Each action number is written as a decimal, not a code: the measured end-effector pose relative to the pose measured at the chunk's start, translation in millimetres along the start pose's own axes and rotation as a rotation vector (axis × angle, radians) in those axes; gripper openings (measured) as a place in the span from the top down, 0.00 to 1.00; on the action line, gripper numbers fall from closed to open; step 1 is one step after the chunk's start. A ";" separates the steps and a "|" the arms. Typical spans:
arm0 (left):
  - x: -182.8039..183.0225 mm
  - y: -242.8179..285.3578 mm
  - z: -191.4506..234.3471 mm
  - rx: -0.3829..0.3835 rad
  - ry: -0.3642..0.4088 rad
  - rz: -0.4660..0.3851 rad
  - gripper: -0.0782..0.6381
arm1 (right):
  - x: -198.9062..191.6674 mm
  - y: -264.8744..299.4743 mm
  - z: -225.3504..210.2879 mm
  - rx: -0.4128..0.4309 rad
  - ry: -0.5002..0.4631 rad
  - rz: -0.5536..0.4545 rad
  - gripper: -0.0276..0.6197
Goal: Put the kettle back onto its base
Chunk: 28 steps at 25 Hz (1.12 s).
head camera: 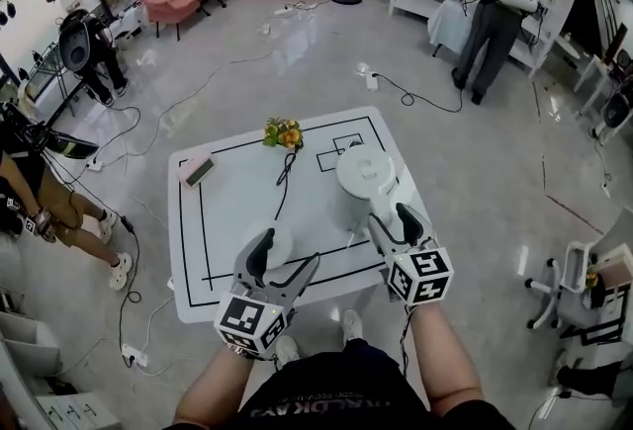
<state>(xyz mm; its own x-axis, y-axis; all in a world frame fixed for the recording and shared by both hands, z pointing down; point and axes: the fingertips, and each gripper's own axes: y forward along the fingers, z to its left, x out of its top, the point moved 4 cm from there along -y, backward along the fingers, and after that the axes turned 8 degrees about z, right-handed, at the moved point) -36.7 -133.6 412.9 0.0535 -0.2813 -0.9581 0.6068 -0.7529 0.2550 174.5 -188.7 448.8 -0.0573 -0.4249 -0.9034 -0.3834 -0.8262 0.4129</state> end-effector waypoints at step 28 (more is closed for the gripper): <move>-10.8 47.0 -1.4 0.050 -0.048 0.041 0.38 | -38.5 52.4 -24.4 0.014 -0.091 0.223 0.70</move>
<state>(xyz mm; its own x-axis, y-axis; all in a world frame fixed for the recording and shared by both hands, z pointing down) -7.7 -165.0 435.0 0.0387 -0.3404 -0.9395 0.5644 -0.7684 0.3017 179.1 -224.7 508.0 -0.2244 -0.5605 -0.7972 -0.3646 -0.7103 0.6021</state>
